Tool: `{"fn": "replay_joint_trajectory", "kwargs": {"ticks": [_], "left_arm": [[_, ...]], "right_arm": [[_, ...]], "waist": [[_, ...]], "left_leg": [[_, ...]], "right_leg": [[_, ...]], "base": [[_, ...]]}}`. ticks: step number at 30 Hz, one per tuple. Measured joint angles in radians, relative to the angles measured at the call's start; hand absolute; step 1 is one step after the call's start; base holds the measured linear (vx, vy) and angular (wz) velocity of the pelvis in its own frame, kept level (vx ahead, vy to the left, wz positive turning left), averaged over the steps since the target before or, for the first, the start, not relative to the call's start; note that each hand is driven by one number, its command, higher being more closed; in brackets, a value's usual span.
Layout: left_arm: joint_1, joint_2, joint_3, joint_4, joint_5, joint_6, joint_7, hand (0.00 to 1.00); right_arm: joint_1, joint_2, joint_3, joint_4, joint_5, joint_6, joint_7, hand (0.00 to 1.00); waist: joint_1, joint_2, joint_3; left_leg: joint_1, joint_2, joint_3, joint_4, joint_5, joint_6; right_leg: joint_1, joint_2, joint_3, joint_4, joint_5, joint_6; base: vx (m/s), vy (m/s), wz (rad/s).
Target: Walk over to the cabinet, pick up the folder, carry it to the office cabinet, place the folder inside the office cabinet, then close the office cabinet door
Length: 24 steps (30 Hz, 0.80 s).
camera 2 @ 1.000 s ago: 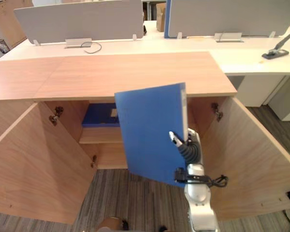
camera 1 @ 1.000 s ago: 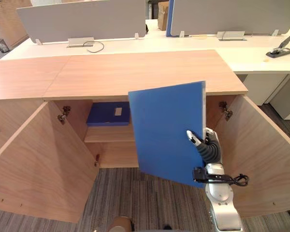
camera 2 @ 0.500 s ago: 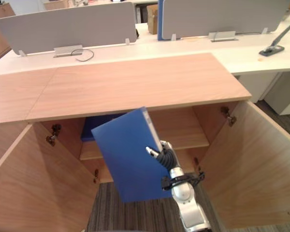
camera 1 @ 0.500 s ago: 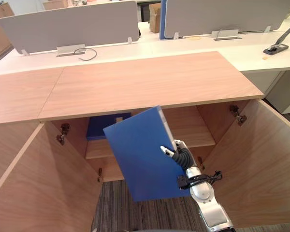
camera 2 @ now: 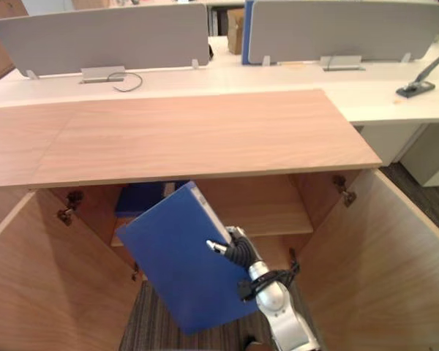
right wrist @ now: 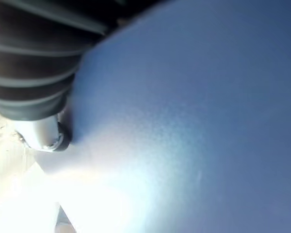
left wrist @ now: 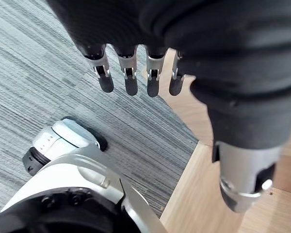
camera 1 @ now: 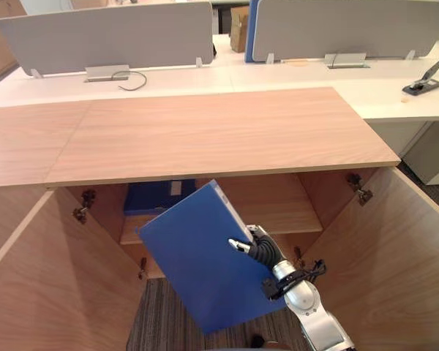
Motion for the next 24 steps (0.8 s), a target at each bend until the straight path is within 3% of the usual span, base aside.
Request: {"fn": "replay_joint_trajectory", "kwargs": {"ticks": [4, 11, 13, 17, 18, 20, 22, 23, 24], "left_arm": [[-0.009, -0.001, -0.003, 0.000, 0.008, 0.001, -0.009, 0.00], [-0.041, 0.008, -0.052, -0.029, -0.006, 0.000, -0.010, 0.00], [-0.043, 0.012, -0.058, -0.033, -0.011, 0.000, -0.010, 0.00], [-0.044, 0.020, -0.081, -0.042, -0.011, 0.001, -0.009, 0.00], [-0.041, 0.020, -0.094, -0.042, -0.012, 0.001, -0.009, 0.00], [-0.035, 0.023, -0.110, -0.041, -0.002, 0.001, -0.008, 0.00], [-0.012, 0.019, -0.129, -0.040, 0.047, 0.001, -0.009, 0.00], [-0.006, 0.016, -0.132, -0.039, 0.072, 0.001, -0.010, 0.00], [-0.010, 0.020, -0.132, -0.039, 0.088, 0.000, -0.010, 0.00]], "right_arm": [[0.013, -0.028, 0.027, 0.000, 0.004, 0.000, 0.020, 1.00], [0.012, -0.036, 0.040, 0.009, 0.004, -0.001, 0.034, 1.00], [0.011, -0.038, 0.057, 0.014, 0.004, -0.001, 0.034, 1.00], [0.014, -0.043, 0.082, 0.013, 0.002, -0.007, 0.032, 1.00], [0.013, -0.046, 0.080, 0.012, -0.005, -0.007, 0.026, 1.00], [0.012, -0.060, 0.074, 0.011, -0.005, -0.009, 0.019, 1.00], [0.019, -0.091, 0.076, 0.010, -0.005, -0.012, 0.018, 1.00], [0.022, -0.105, 0.076, 0.013, -0.006, -0.014, 0.018, 1.00], [0.027, -0.106, 0.076, 0.014, -0.008, -0.014, 0.018, 1.00]], "waist": [[-0.004, 0.003, -0.006], [0.005, 0.004, -0.010], [0.006, -0.004, 0.002], [0.021, -0.007, 0.089], [0.031, -0.007, 0.091], [0.045, -0.005, 0.099], [0.052, 0.016, 0.097], [0.050, 0.039, 0.094], [0.050, 0.040, 0.094]], "left_leg": [[0.013, 0.031, -0.008, -0.020, 0.014, -0.022], [-0.015, 0.031, -0.022, 0.012, 0.019, -0.032], [-0.073, 0.017, -0.031, 0.132, 0.006, -0.043], [-0.253, 0.042, -0.021, 0.594, -0.031, -0.058], [-0.304, 0.045, -0.013, 0.605, -0.064, -0.056], [-0.329, 0.046, 0.005, 0.522, -0.070, -0.048], [-0.322, 0.048, 0.017, 0.355, 0.041, -0.054], [-0.311, 0.053, 0.021, 0.306, 0.083, -0.029], [-0.292, 0.049, 0.020, 0.260, 0.071, -0.020]], "right_leg": [[0.047, 0.034, -0.026, -0.067, 0.016, -0.018], [0.095, 0.045, -0.044, -0.159, 0.048, -0.018], [0.105, 0.028, -0.051, -0.159, 0.045, -0.020], [0.197, 0.026, -0.098, -0.147, -0.011, -0.046], [0.194, 0.026, -0.099, -0.143, -0.015, -0.050], [0.187, 0.023, -0.100, -0.144, -0.015, -0.050], [0.188, 0.035, -0.097, -0.140, -0.023, -0.035], [0.188, 0.048, -0.093, -0.137, -0.029, -0.024], [0.185, 0.042, -0.093, -0.135, -0.032, -0.014]], "base": [[0.13, -0.114, 0.10], [0.06, 0.011, 0.10], [-0.01, 0.030, 0.19], [-0.07, -0.009, 0.32], [-0.10, -0.003, 0.10], [-0.05, 0.035, -0.09], [0.03, 0.127, -0.12], [0.11, 0.176, 0.04], [0.15, 0.192, 0.04]]}}
